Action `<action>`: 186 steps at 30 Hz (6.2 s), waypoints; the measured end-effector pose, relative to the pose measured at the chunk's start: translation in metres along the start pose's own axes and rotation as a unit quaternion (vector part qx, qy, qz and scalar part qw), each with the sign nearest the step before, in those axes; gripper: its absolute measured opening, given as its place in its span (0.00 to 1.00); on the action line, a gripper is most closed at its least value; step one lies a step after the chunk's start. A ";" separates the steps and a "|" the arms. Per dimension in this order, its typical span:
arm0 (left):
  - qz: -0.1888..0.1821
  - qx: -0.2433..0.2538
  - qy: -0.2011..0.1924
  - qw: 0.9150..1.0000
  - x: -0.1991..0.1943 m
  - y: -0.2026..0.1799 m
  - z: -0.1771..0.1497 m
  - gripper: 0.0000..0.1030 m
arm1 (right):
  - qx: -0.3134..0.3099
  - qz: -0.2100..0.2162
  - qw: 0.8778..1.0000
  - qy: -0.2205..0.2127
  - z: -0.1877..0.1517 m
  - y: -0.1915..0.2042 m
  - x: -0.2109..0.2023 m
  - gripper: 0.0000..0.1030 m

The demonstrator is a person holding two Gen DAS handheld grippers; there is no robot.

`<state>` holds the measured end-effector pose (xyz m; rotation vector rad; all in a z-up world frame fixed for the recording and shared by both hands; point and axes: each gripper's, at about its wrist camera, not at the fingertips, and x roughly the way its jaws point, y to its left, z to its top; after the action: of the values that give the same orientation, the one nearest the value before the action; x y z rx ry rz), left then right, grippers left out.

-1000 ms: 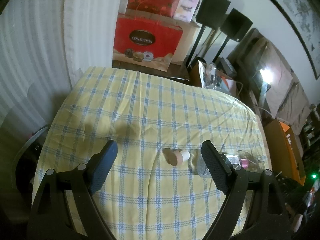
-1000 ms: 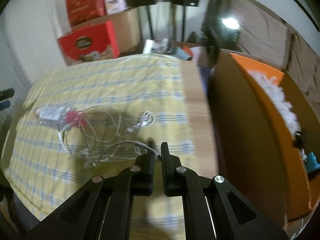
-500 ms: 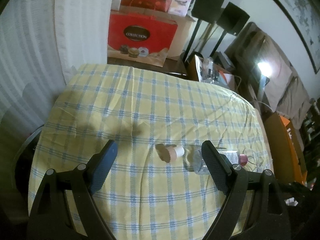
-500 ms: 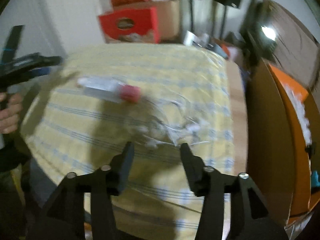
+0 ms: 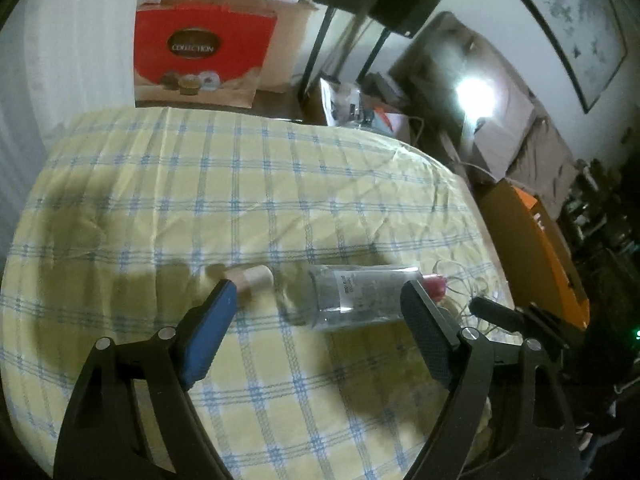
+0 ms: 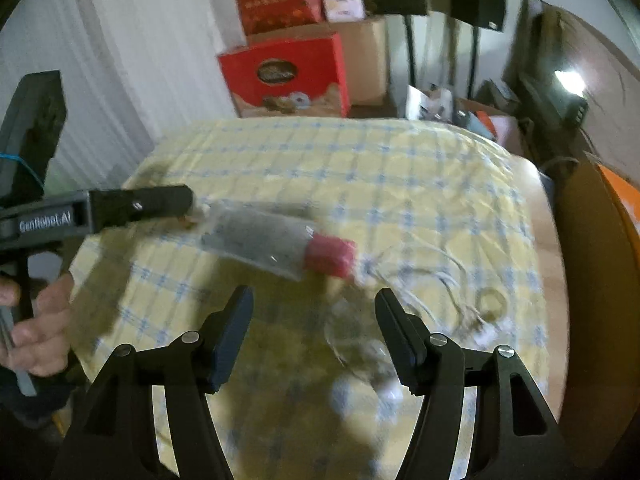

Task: Organize objects
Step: 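Close the left gripper around the clear bottle's body, then lift the clear bottle off the table with the left gripper, then carry the clear bottle with the left gripper toward the orange box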

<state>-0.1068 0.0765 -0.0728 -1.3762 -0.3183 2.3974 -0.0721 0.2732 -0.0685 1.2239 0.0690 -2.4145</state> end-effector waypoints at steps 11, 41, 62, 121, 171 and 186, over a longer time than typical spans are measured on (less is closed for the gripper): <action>-0.025 -0.014 0.021 0.999 0.027 0.001 -0.010 0.78 | -0.001 -0.005 1.000 0.001 0.013 -0.008 0.032 0.63; 0.012 0.094 -0.032 0.995 -0.010 -0.075 -0.011 0.61 | -0.028 -0.042 0.997 -0.064 0.008 0.012 -0.010 0.61; 0.006 0.123 -0.087 0.989 -0.061 -0.121 -0.010 0.61 | -0.033 -0.061 0.989 -0.128 0.009 0.015 -0.081 0.61; -0.037 0.199 -0.173 0.964 -0.122 -0.283 -0.039 0.62 | -0.002 -0.144 0.958 -0.249 -0.041 -0.052 -0.243 0.60; -0.060 0.243 -0.175 0.952 -0.113 -0.333 -0.028 0.62 | 0.029 -0.170 0.947 -0.272 -0.047 -0.091 -0.269 0.60; -0.065 0.254 -0.174 0.949 -0.111 -0.341 -0.026 0.62 | 0.038 -0.173 0.945 -0.274 -0.047 -0.100 -0.276 0.60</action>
<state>0.0332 0.3420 0.1259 -0.6841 0.1207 2.3722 0.0668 0.4722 0.1039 0.5575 0.0235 -3.0041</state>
